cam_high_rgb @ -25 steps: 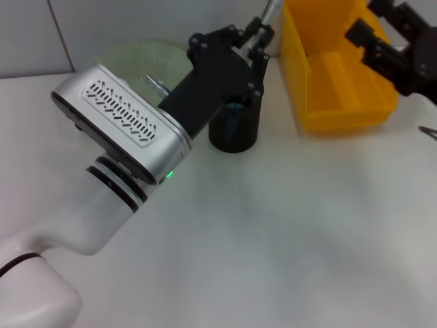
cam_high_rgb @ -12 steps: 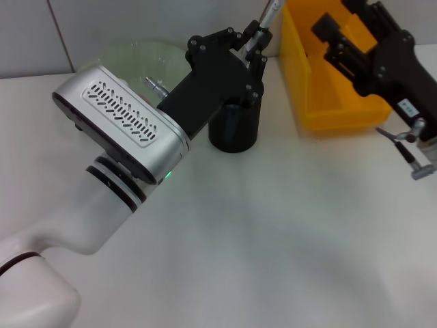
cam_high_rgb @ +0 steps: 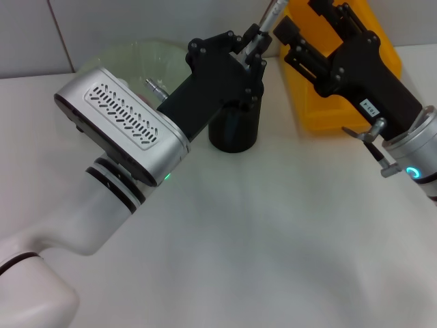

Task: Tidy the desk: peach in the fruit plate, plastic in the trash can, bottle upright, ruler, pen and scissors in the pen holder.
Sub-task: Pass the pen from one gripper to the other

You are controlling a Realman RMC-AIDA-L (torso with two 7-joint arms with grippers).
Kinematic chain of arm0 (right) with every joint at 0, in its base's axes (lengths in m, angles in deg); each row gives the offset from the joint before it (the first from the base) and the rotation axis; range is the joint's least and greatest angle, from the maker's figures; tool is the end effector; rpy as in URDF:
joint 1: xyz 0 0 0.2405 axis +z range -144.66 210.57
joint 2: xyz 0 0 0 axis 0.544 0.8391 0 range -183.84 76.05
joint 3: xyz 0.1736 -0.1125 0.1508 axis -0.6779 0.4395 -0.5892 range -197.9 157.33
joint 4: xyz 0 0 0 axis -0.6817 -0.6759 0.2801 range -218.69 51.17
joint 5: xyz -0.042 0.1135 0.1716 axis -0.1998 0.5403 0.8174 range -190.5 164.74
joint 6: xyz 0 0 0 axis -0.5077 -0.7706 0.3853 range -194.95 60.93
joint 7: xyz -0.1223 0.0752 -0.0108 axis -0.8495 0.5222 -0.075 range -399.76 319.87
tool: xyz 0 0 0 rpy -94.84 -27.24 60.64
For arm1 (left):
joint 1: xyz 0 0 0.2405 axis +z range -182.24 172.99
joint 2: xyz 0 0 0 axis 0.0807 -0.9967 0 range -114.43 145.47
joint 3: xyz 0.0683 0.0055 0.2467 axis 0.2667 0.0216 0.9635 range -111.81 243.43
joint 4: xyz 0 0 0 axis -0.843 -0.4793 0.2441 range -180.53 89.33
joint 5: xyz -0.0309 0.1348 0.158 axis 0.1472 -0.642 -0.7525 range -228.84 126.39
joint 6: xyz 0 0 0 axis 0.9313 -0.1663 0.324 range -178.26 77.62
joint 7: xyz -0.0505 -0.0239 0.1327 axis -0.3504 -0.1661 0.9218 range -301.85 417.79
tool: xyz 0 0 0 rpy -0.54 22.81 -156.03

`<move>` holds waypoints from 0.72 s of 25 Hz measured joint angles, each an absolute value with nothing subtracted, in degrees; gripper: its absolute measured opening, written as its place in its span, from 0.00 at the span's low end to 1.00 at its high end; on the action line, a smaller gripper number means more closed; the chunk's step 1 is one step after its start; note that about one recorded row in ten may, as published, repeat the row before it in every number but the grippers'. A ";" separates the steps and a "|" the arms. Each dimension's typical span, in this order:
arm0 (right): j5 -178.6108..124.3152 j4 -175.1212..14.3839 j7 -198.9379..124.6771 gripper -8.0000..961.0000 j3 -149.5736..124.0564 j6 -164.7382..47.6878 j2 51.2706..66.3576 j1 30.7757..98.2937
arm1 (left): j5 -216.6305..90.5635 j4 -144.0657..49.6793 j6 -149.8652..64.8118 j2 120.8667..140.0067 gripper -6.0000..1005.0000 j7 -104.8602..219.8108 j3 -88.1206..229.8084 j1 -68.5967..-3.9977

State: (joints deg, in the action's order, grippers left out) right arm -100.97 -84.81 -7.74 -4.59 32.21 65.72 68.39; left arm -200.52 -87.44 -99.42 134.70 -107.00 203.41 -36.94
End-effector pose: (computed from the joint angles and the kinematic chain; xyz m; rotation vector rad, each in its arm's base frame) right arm 0.2193 0.3244 -0.0107 -1.9206 0.2472 1.4442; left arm -0.1224 0.3435 -0.1075 -2.0792 0.1224 -0.8615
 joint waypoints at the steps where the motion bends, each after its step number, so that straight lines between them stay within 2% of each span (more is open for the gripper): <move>1: -100.97 -85.35 -8.69 0.84 -4.70 32.32 65.72 68.49 | -200.52 -87.44 -99.42 134.70 0.19 -107.00 203.41 -36.94; 17: -100.99 -86.67 -12.09 0.84 -5.82 30.29 65.80 69.92 | -200.55 -87.17 -99.36 134.70 0.19 -106.99 204.15 -36.94; 18: -100.99 -86.67 -12.09 0.81 -6.01 30.11 65.80 70.00 | -200.55 -87.17 -99.36 134.70 0.20 -107.00 204.16 -36.96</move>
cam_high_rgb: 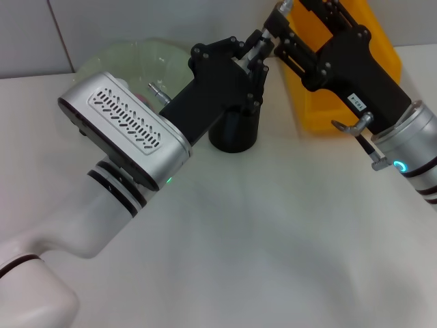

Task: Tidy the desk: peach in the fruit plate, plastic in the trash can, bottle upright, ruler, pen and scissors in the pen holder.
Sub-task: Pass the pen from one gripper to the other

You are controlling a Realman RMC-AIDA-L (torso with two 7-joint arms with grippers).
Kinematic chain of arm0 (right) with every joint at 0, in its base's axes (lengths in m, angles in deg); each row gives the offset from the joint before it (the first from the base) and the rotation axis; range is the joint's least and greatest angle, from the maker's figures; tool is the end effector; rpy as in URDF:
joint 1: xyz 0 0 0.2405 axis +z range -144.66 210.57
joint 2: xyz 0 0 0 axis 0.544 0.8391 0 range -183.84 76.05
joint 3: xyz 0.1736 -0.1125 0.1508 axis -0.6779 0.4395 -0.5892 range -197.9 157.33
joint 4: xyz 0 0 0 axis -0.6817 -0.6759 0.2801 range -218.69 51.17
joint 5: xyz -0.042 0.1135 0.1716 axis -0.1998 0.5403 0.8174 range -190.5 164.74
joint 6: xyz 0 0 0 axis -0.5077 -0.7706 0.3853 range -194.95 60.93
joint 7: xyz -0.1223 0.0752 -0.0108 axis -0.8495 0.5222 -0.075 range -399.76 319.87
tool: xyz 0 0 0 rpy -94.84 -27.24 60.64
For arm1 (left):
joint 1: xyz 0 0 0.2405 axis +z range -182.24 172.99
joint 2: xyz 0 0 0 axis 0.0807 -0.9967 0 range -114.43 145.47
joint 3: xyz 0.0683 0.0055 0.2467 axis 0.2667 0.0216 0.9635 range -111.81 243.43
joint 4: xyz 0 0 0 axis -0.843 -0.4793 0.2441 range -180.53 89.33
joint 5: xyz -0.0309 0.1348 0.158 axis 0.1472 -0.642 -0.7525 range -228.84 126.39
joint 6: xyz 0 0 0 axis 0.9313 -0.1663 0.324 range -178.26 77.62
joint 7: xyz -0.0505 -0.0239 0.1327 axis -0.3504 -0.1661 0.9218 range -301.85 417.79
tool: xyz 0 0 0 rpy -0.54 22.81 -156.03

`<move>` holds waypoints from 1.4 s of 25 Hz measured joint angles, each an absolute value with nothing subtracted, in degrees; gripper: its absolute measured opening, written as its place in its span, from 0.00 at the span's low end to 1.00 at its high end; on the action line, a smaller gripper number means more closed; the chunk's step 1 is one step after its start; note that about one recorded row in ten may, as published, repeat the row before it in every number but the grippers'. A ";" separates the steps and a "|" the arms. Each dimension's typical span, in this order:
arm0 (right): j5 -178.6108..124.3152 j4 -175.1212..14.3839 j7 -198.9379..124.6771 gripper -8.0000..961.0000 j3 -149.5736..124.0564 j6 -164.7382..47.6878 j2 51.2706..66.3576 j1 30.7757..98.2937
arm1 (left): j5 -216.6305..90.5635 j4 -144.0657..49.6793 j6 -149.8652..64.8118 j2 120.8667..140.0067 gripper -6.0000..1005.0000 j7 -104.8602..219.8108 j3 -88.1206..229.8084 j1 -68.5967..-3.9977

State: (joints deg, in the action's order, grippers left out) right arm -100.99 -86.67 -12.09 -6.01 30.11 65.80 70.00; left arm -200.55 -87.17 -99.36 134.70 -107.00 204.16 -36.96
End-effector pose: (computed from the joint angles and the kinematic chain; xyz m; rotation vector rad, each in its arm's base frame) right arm 0.2122 0.3320 -0.0164 -1.9025 0.2132 1.4007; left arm -0.1238 0.3412 -0.1103 -2.0934 0.1284 -0.8546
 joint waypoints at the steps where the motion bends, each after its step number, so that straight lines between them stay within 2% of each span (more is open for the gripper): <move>1: -100.99 -86.67 -12.09 0.78 -6.17 29.90 65.81 70.13 | -200.55 -87.17 -99.36 134.70 0.20 -106.99 204.16 -36.97; 4: -100.98 -86.67 -12.10 0.68 -6.35 28.81 65.80 70.51 | -200.60 -87.22 -99.36 134.70 0.20 -106.99 204.15 -37.01; 15: -101.39 -86.72 -12.15 0.68 -5.87 26.24 65.73 71.42 | -200.64 -87.35 -99.37 134.70 0.20 -106.99 204.22 -37.32; 29: -101.47 -86.76 -12.09 0.47 -5.83 26.70 65.71 71.13 | -200.63 -87.37 -99.37 134.70 0.21 -106.99 204.30 -37.53; 35: -101.48 -86.76 -11.94 0.33 -5.78 26.73 65.71 71.17 | -200.63 -87.41 -99.36 134.70 0.21 -107.00 204.32 -37.58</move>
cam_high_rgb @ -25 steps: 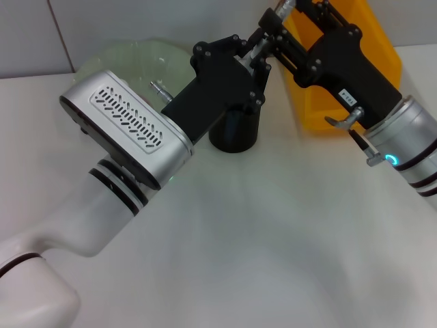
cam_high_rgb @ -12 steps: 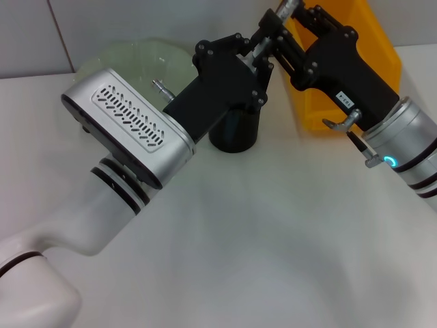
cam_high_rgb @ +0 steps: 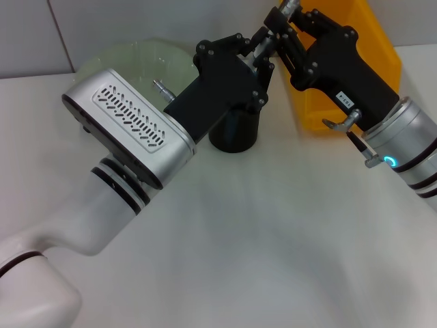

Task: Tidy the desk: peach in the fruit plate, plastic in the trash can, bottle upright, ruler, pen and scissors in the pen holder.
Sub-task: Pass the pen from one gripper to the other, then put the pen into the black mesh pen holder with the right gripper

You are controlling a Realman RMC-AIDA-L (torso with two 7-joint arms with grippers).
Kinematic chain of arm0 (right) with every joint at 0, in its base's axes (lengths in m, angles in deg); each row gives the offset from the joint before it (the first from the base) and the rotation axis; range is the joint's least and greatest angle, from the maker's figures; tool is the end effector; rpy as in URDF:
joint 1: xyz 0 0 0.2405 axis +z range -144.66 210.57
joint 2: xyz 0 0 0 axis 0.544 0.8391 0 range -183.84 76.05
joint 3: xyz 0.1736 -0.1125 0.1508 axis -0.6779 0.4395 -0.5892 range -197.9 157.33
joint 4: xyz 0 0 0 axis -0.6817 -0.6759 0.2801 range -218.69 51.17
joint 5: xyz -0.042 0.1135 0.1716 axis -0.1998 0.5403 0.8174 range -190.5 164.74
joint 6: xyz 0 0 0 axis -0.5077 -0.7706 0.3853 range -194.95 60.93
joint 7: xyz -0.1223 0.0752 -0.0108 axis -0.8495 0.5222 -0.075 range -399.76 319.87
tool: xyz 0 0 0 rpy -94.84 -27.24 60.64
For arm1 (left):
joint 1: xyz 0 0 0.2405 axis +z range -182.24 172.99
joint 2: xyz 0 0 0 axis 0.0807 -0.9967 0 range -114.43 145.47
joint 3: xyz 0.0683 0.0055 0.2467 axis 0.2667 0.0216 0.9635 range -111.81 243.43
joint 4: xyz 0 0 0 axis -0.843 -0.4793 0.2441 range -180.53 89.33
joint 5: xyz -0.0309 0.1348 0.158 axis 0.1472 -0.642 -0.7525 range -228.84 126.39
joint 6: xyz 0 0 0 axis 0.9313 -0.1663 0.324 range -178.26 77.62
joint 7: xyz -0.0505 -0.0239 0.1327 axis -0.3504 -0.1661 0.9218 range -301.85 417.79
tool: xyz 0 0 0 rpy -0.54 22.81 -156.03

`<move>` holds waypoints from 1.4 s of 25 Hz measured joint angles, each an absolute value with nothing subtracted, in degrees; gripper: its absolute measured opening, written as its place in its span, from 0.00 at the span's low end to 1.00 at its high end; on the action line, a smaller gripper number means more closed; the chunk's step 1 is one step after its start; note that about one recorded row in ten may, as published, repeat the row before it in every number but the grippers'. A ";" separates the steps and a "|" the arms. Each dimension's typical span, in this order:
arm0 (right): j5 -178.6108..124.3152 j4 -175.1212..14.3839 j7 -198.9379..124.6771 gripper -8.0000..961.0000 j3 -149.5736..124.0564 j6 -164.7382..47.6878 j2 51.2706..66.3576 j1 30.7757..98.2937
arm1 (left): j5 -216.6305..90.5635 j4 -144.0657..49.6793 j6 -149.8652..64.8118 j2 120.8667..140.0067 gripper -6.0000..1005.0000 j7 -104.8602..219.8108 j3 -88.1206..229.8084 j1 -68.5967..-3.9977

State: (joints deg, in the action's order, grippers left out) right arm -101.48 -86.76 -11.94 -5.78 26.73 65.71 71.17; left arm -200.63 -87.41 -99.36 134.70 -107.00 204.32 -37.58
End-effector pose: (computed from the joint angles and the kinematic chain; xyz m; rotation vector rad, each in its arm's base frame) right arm 0.2103 0.3404 -0.0222 -1.9391 0.2372 1.3561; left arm -0.1187 0.3416 -0.1108 -2.0969 0.1432 -0.8659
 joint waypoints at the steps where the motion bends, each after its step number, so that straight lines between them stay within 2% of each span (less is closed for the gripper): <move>1: -101.48 -86.75 -11.94 0.32 -5.80 26.75 65.71 71.17 | -200.64 -87.41 -99.28 134.70 0.21 -107.00 204.32 -37.58; 10: -101.45 -86.82 -12.13 0.27 -5.91 27.37 65.72 71.24 | -200.76 -87.44 -99.14 134.70 0.21 -107.00 204.33 -37.76; 15: -101.17 -86.85 -12.16 0.16 -6.34 28.12 65.82 70.84 | -200.84 -87.66 -99.27 134.71 0.22 -106.99 204.39 -37.72; 20: -101.06 -86.85 -12.16 0.15 -7.18 27.95 65.82 70.61 | -200.72 -87.82 -99.29 134.68 0.22 -107.00 204.64 -37.61; 32: -100.37 -85.25 -12.15 0.17 -11.02 27.07 65.59 70.24 | -200.73 -88.81 -99.26 134.70 0.44 -107.00 205.82 -35.60; 35: -100.31 -83.72 -12.15 0.18 -11.96 24.14 65.50 71.27 | -200.85 -90.86 -99.92 134.27 0.55 -107.00 207.21 -32.27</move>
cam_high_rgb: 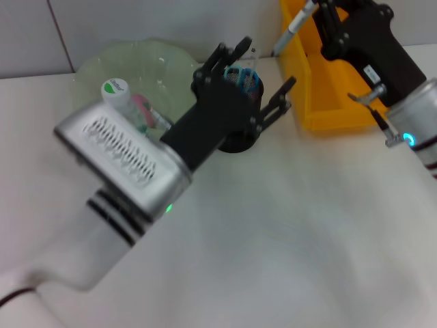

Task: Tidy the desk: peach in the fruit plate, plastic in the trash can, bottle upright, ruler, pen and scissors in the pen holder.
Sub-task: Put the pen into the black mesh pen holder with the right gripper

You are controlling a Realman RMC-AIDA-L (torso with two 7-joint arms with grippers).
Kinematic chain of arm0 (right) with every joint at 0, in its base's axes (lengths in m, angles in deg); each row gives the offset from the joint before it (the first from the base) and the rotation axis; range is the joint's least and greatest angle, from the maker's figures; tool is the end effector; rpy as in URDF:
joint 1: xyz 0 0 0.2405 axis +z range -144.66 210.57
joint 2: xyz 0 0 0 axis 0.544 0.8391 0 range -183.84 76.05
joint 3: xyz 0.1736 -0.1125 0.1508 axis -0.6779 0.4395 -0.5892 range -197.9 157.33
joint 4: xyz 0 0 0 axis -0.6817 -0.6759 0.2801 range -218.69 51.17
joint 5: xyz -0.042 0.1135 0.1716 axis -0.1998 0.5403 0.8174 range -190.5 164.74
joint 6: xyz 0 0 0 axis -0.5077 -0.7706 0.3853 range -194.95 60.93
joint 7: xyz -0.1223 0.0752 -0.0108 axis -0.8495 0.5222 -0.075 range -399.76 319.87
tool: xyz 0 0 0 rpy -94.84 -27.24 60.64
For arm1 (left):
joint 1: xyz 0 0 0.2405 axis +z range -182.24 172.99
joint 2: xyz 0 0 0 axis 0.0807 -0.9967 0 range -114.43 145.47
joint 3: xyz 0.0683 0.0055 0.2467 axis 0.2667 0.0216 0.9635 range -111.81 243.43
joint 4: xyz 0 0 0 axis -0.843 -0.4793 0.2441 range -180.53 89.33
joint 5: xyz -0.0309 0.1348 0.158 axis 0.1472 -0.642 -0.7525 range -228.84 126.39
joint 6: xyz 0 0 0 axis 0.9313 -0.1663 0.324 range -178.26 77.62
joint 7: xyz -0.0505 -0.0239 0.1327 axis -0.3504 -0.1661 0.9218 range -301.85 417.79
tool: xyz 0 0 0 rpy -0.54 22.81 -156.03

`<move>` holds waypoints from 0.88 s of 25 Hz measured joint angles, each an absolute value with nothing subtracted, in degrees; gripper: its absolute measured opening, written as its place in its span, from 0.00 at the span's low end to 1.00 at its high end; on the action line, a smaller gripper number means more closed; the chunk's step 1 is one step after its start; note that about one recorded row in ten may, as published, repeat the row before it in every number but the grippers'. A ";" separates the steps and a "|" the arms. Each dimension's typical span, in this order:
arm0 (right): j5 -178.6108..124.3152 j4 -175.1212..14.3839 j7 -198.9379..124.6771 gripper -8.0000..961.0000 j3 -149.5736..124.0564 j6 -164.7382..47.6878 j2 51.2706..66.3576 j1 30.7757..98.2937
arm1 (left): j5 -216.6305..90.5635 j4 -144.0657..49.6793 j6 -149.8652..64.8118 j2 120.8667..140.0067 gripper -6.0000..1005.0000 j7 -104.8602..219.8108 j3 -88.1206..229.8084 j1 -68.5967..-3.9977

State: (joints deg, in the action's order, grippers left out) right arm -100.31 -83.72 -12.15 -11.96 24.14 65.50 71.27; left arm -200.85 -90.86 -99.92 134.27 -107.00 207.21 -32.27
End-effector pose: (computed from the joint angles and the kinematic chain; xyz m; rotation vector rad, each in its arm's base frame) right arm 0.2222 0.3582 0.0007 -1.8081 0.2414 1.2883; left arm -0.1316 0.3164 -0.1159 -2.1175 0.0869 -0.8858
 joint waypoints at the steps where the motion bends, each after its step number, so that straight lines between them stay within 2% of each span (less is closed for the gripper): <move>1: -100.31 -83.36 -12.15 0.19 -12.00 22.73 65.49 71.84 | -201.07 -91.65 -100.31 134.12 0.59 -107.00 207.63 -31.11; 2: -100.32 -83.05 -12.19 0.19 -11.92 21.34 65.48 72.44 | -201.07 -91.65 -100.31 134.12 0.63 -107.00 207.63 -31.11; 3: -100.39 -82.80 -12.27 0.19 -11.74 19.82 65.48 73.17 | -202.24 -93.48 -100.94 133.94 0.67 -107.00 208.10 -28.24; 4: -100.56 -82.78 -12.44 0.20 -11.53 18.17 65.48 73.91 | -202.98 -94.28 -101.00 133.90 0.78 -107.01 208.31 -26.44; 11: -101.06 -83.77 -12.85 0.22 -8.14 11.03 65.66 77.61 | -203.30 -94.75 -101.40 133.90 0.79 -107.08 209.03 -22.22; 22: -101.57 -85.33 -13.39 0.25 -5.65 4.67 65.79 79.43 | -203.67 -93.19 -101.75 133.68 0.79 -107.09 211.81 -20.47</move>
